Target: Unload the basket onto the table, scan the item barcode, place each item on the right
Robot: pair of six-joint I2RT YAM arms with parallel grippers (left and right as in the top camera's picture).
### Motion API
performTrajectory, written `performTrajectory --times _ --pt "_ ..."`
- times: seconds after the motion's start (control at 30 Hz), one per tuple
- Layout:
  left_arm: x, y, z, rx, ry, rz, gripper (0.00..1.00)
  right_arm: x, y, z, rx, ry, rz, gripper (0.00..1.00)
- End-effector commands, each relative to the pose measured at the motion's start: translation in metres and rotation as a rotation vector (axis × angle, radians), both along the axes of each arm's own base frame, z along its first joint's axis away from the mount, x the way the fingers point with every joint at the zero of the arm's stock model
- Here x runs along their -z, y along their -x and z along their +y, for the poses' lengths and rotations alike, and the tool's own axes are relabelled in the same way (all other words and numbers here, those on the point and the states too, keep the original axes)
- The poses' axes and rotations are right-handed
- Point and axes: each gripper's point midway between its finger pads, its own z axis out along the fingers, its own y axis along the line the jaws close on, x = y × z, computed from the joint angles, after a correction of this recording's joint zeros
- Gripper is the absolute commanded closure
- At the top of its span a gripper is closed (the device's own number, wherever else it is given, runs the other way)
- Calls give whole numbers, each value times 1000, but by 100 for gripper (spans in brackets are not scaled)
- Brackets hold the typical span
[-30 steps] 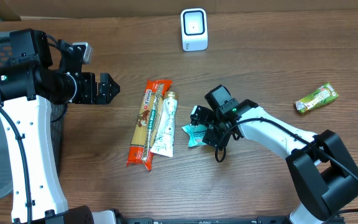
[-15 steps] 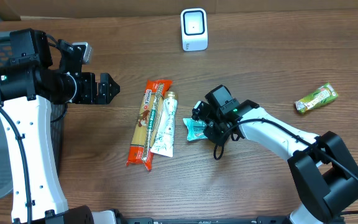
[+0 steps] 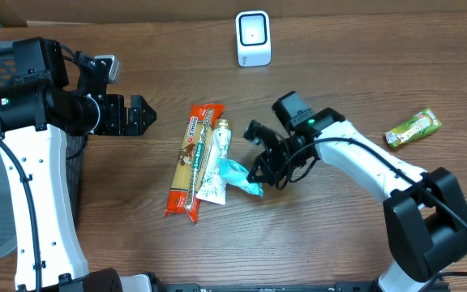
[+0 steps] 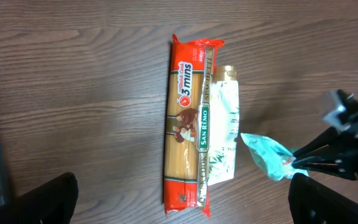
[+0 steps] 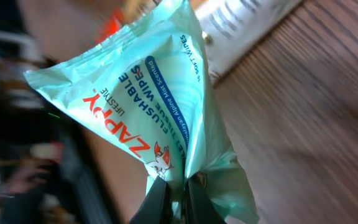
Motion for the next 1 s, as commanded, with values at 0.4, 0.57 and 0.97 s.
performTrajectory --times 0.4,0.57,0.97 --pt "-4 -2 -3 27 -3 -21 0 12 3 8 409 -14 498 96" --pt "-4 -2 -3 27 -3 -20 0 54 -9 -24 649 178 490 96" --pt "-4 -2 -3 27 -3 -20 1 73 -30 -56 817 284 432 44"
